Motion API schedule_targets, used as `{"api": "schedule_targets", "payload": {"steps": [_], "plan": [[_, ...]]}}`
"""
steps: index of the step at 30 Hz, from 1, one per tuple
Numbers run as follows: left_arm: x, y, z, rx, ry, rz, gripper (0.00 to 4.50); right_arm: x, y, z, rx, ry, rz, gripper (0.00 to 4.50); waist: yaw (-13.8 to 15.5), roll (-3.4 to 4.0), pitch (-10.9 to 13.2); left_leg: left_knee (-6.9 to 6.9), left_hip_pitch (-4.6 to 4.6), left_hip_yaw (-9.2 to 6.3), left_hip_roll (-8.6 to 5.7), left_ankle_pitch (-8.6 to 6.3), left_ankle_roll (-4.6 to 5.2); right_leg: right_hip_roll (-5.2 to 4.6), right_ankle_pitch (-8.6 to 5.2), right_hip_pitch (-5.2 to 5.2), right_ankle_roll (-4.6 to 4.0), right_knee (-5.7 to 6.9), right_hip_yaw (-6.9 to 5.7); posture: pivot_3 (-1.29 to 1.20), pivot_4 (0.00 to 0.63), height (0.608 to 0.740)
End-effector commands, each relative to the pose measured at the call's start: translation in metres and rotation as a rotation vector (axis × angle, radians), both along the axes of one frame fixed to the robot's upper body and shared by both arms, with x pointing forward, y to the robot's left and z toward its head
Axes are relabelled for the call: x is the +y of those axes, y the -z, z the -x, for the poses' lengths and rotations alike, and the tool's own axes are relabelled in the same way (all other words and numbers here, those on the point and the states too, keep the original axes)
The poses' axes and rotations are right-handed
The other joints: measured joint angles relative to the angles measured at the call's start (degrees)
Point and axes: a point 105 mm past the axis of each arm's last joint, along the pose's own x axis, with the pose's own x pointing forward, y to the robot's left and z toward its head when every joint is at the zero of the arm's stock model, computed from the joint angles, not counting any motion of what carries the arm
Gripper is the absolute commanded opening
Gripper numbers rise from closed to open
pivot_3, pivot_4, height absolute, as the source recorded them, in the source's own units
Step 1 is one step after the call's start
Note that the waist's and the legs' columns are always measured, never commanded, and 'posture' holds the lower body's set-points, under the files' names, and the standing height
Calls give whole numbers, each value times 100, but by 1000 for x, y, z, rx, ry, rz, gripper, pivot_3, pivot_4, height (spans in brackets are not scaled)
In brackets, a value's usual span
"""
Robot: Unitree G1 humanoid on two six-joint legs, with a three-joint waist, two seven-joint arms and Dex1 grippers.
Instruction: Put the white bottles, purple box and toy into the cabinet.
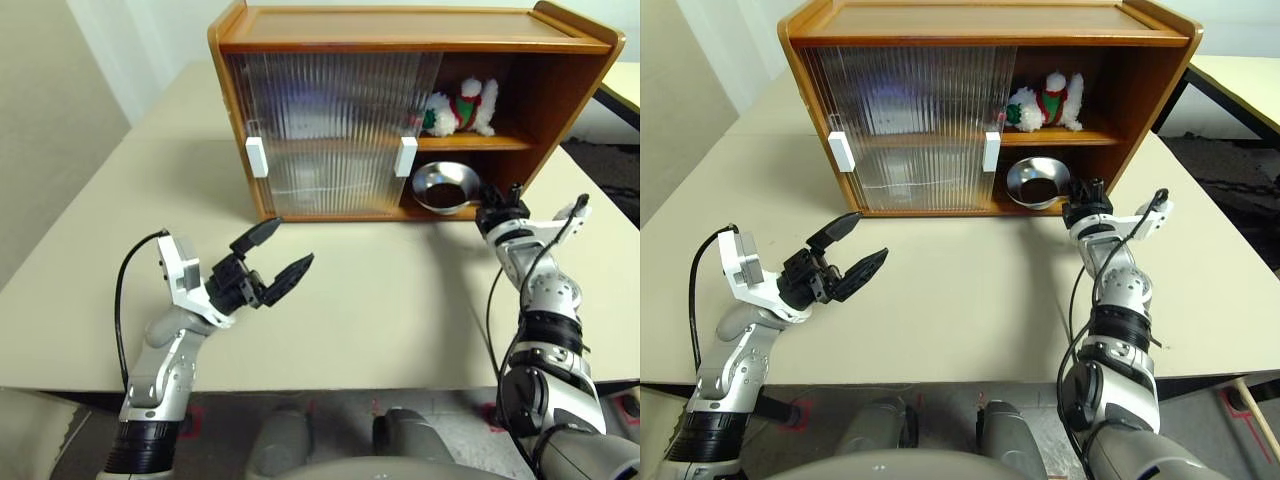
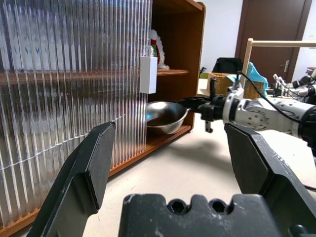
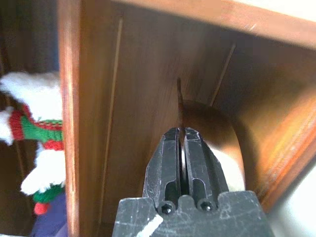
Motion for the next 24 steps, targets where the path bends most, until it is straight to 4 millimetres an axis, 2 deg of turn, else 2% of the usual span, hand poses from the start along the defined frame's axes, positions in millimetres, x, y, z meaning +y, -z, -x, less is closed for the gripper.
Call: {"api": "schedule_targets", "payload": {"steps": [1,9,15,20,23,24], "plan": [[0,-2,1,-5,0,-15,4500,3,1,-11,9,40,-6,9,-1,1,0,0,1,0,0,0,0,0,0,0,0,1,0,238,0,740],[0,-1,1,-9,-1,-21,4500,8,2,-27,21,118,-33,9,9,1,1,-4,-2,-2,-1,-1,-1,0,5,-3,1,1,-2,250,0,740],[1,-1,1,-11,-4,-24,4500,12,10,-32,51,122,-19,9,9,2,0,-5,-1,-1,0,-2,-3,-1,6,-3,0,2,-3,254,0,740],[1,-1,1,-10,-4,-26,4500,4,13,-29,65,140,7,1571,7,3,1,-5,0,-1,0,-2,-4,-2,8,-3,-1,3,-3,248,0,740],[1,0,1,-7,-3,-26,4500,1,12,-27,53,137,34,2764,7,3,1,-6,-1,-2,0,-3,-5,-2,8,-5,-1,2,-3,246,0,740],[1,1,1,-5,-2,-29,4500,-1,10,-24,38,124,109,3111,7,3,0,-6,-2,-2,0,-3,-5,-2,8,-5,-1,1,-3,244,0,740]]}}
